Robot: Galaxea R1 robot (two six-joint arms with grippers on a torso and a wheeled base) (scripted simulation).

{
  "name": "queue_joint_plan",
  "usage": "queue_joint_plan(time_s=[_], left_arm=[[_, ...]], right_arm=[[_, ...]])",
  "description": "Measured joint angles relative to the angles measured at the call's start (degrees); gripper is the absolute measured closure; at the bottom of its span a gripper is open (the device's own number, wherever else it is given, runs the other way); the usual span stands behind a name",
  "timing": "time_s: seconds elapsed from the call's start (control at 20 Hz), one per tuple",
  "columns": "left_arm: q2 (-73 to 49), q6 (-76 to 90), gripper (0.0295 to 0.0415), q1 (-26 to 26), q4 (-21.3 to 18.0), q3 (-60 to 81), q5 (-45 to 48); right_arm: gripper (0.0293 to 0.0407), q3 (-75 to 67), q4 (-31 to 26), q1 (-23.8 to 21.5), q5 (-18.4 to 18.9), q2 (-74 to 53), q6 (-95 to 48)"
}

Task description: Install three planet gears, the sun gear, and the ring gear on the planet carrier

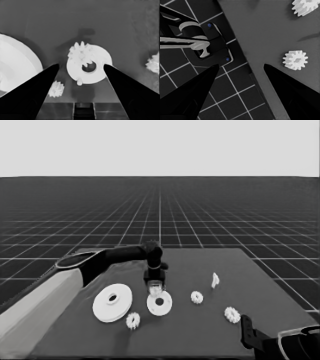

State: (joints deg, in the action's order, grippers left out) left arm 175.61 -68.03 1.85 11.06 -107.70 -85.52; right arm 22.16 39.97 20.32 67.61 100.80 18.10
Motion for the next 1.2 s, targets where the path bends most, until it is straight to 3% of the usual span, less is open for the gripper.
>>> queue_joint_plan(time_s=[0.15,0.4,0.45,0.55,0.9,0.95,1.0,1.2], left_arm=[[-0.3,-0.6,0.0326,-2.5,-2.2,1.1,-0.9],[-0.3,-0.7,0.0326,-3.0,-2.8,1.2,-1.1],[-12.1,-14.1,0.0326,-2.1,-0.9,25.6,-2.7],[-21.2,-20.9,0.0326,-0.5,0.5,42.1,-4.2],[-25.0,-23.4,0.0326,0.2,1.3,48.9,-4.9],[-24.7,-21.7,0.0326,5.8,7.3,46.9,-4.7],[-24.4,-20.2,0.0326,9.6,10.7,44.9,-4.1],[-23.7,-17.9,0.0326,13.6,14.6,41.6,-2.7]], right_arm=[[0.0315,0.0,0.0,0.0,0.0,0.0,0.0],[0.0315,0.0,0.0,0.0,0.0,0.0,0.0],[0.0315,0.0,0.0,0.0,0.0,0.0,0.0],[0.0315,0.0,0.0,0.0,0.0,0.0,0.0],[0.0315,0.0,0.0,0.0,0.0,0.0,0.0],[0.0315,0.0,0.0,0.0,0.0,0.0,0.0],[0.0315,0.0,0.0,0.0,0.0,0.0,0.0],[0.0315,0.0,0.0,0.0,0.0,0.0,0.0]])
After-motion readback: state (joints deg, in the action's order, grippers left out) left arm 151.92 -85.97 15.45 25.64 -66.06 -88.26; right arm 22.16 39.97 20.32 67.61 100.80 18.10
